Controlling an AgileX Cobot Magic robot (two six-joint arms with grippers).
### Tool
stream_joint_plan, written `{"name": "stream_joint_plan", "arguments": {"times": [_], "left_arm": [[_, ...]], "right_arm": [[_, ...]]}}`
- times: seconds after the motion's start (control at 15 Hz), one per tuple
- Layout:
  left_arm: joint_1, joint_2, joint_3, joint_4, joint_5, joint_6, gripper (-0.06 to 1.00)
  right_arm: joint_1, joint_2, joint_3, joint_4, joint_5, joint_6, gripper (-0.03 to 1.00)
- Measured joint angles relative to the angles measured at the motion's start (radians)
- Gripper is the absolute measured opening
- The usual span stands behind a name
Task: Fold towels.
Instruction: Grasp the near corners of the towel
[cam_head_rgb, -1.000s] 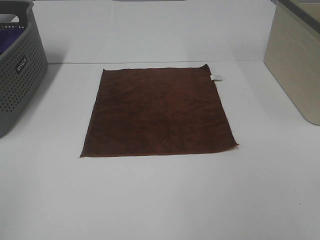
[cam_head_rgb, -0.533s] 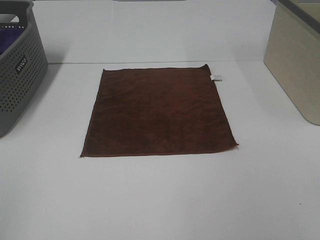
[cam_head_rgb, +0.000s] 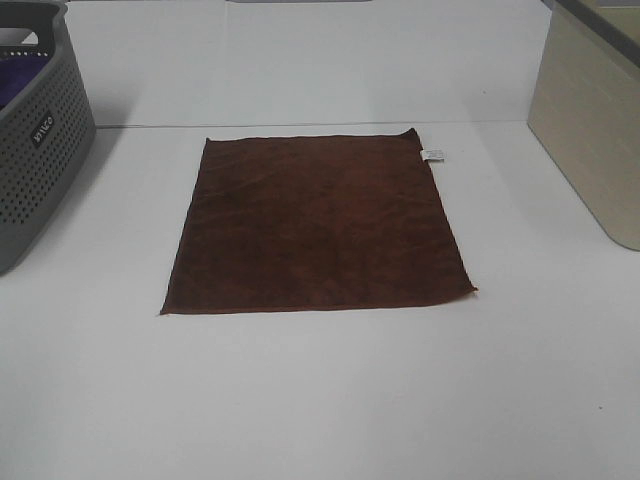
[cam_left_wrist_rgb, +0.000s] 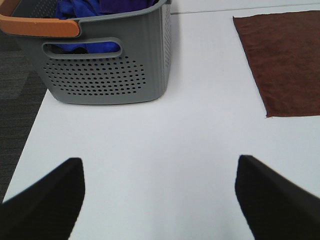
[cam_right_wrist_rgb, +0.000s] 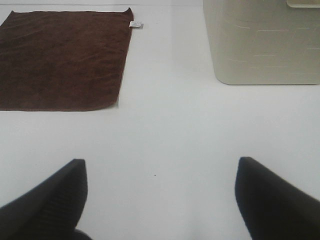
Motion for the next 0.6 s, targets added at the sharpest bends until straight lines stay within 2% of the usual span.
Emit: {"name": "stream_joint_plan", "arguments": {"times": [0.6], "left_arm": [[0.0,0.0,0.0,0.0,-0.001,0.0,0.77]], "right_arm": [[0.0,0.0,0.0,0.0,0.0,0.0,0.77]]}}
